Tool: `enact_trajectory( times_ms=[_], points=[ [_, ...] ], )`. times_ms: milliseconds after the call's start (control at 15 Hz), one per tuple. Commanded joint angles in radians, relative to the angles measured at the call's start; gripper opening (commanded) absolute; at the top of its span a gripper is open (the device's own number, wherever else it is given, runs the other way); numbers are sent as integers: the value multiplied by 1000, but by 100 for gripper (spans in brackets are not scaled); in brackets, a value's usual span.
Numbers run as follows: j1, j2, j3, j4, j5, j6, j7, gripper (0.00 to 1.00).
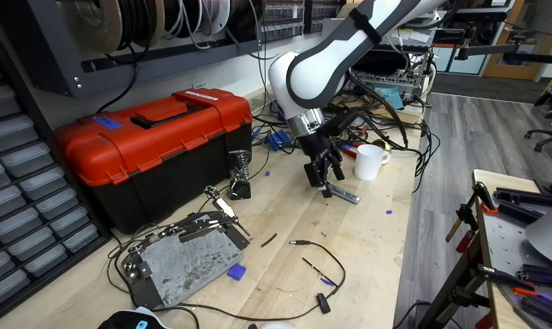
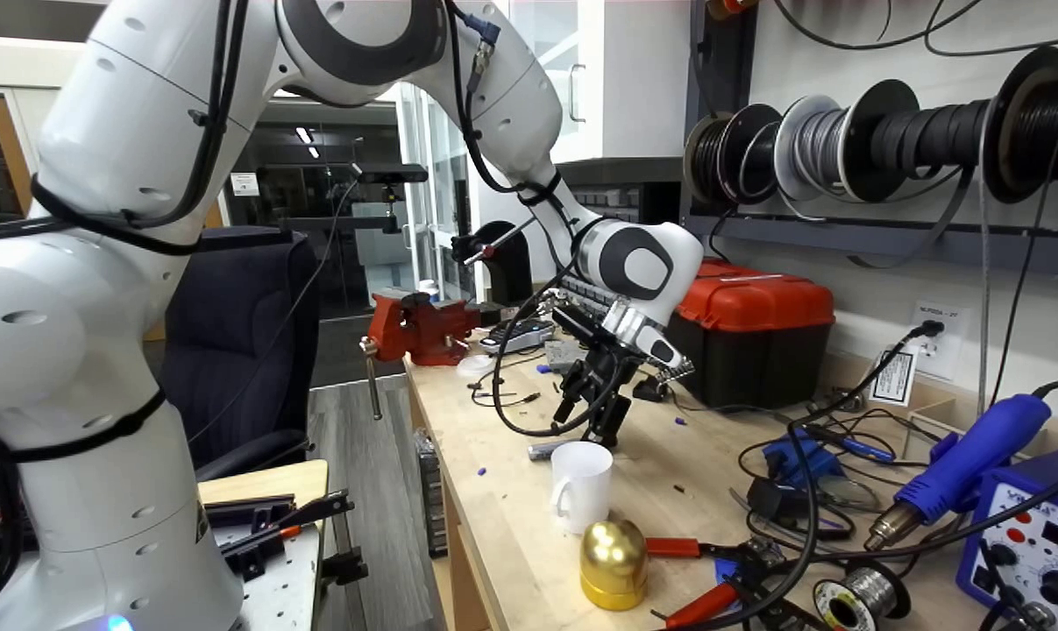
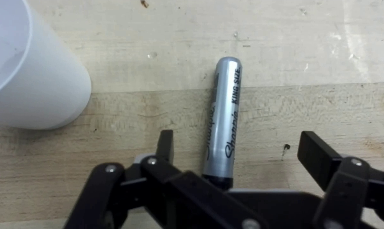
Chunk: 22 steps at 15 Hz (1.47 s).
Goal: Get the marker from the table and put it in the white mug
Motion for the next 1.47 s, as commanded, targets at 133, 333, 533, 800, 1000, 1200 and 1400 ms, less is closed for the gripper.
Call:
enact_trajectory(
  times_ms=[133, 333, 533, 800, 1000, 1200, 1400],
  points=[
    [10, 5, -4, 4, -6, 21, 20, 66],
    [7, 13, -3, 6, -5, 30, 12, 44],
    [5, 17, -2, 3, -2, 40, 8, 21],
    [4, 5, -5, -9, -1, 49, 13, 0],
    [4, -34, -7, -49, 3, 82, 20, 4],
    [0, -86, -7, -102, 11, 144, 23, 4],
    [-2, -151, -10, -166, 14, 208, 27, 4]
  ],
)
